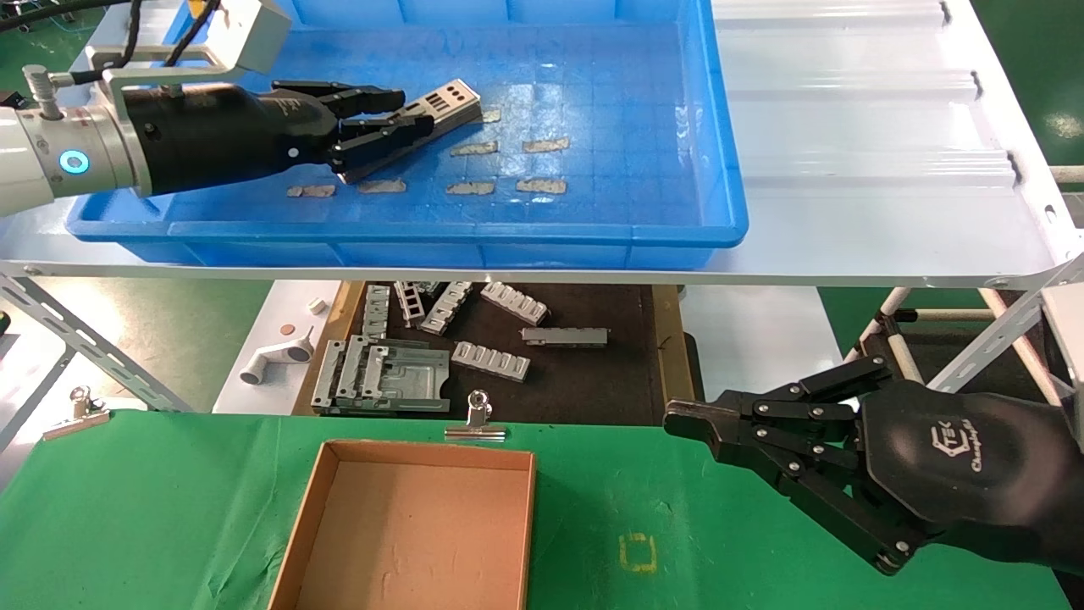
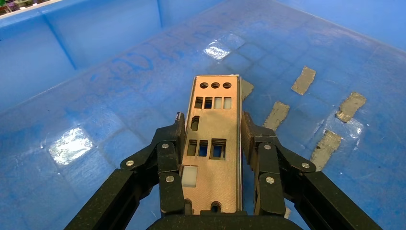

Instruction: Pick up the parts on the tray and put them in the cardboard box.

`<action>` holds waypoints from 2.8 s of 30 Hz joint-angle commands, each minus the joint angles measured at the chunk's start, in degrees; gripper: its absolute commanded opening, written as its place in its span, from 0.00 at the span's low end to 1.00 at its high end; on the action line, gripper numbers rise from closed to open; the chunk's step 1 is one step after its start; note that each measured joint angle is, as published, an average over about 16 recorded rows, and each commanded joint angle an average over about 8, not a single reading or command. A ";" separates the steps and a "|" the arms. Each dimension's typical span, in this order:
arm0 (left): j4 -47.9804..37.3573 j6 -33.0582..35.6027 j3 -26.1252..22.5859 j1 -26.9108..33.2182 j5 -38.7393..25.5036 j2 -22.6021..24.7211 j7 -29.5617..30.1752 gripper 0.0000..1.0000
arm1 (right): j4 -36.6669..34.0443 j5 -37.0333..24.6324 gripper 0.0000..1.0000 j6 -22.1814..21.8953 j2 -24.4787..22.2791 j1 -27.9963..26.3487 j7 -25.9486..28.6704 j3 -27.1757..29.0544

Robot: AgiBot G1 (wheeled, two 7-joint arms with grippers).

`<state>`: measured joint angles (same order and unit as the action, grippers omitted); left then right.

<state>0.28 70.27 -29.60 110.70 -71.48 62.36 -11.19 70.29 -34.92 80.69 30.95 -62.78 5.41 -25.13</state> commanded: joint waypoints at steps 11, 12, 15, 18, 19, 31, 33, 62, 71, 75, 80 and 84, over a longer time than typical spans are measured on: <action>0.29 0.02 0.34 0.70 0.48 -0.24 -0.87 0.00 | 0.00 0.00 0.00 0.00 0.00 0.00 0.00 0.00; 0.34 0.10 0.41 0.83 0.58 -0.32 -0.97 0.00 | 0.00 0.00 0.00 0.00 0.00 0.00 0.00 0.00; 0.56 0.54 0.62 1.30 0.88 -0.64 -1.31 0.00 | 0.00 0.00 0.00 0.00 0.00 0.00 0.00 0.00; 1.08 2.23 0.78 1.99 1.12 -1.22 -1.81 0.00 | 0.00 0.00 0.00 0.00 0.00 0.00 0.00 0.00; 1.33 3.23 0.79 2.25 1.15 -1.50 -2.03 0.00 | 0.00 0.00 0.00 0.00 0.00 0.00 0.00 0.00; 7.44 20.93 -0.63 4.49 0.47 -7.02 -6.59 0.00 | 0.00 0.00 0.00 0.00 0.00 0.00 0.00 0.00; 10.34 21.55 -1.42 3.75 0.85 -7.93 -7.50 0.00 | 0.00 0.00 0.00 0.00 0.00 0.00 0.00 0.00; 42.57 16.51 -32.17 -18.99 13.17 -18.57 -11.01 0.00 | 0.00 0.00 0.00 0.00 0.00 0.00 0.00 0.00; 31.63 12.60 -32.69 -21.33 12.15 -12.52 -15.28 0.00 | 0.00 0.00 0.00 0.00 0.00 0.00 0.00 0.00; 27.56 12.47 -33.06 -21.06 11.33 -10.30 -17.84 0.00 | 0.00 0.00 0.00 0.00 0.00 0.00 0.00 0.00; 23.18 12.44 -33.60 -20.83 10.21 -8.19 -20.69 0.00 | 0.00 0.00 0.00 0.00 0.00 0.00 0.00 0.00; 20.29 12.60 -33.60 -20.90 10.20 -7.07 -22.22 0.36 | 0.00 0.00 0.00 0.00 0.00 0.00 0.00 0.00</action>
<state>20.86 83.03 -63.23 89.88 -61.30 55.16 -33.21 70.29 -34.92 80.69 30.95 -62.78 5.41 -25.14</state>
